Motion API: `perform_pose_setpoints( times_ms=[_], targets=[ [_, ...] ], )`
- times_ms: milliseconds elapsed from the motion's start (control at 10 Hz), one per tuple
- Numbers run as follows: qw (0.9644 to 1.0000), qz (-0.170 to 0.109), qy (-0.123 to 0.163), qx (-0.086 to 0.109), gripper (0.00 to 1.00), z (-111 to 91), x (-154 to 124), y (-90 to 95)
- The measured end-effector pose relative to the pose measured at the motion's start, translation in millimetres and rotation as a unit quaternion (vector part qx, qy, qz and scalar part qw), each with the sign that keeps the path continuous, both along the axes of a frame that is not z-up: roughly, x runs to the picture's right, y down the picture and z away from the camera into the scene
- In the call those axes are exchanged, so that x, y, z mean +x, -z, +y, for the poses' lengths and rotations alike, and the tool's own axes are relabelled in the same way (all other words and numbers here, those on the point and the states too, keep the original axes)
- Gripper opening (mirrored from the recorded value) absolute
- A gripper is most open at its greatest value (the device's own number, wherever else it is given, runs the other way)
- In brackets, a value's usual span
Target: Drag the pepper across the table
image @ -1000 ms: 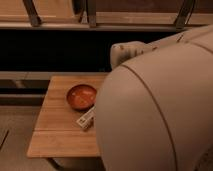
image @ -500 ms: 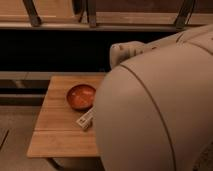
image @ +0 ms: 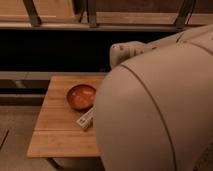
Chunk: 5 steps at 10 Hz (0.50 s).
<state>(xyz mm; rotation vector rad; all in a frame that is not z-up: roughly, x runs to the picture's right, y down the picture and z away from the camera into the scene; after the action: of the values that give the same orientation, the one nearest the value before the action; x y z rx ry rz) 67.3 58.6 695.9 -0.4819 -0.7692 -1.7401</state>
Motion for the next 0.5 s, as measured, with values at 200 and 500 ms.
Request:
perform_pose_setpoints(
  times_ms=[200, 500],
  targets=[
    [1.0000, 0.000, 0.000, 0.000, 0.80, 0.0, 0.0, 0.0],
    [0.9997, 0.017, -0.012, 0.014, 0.80, -4.7, 27.4, -15.8]
  ],
)
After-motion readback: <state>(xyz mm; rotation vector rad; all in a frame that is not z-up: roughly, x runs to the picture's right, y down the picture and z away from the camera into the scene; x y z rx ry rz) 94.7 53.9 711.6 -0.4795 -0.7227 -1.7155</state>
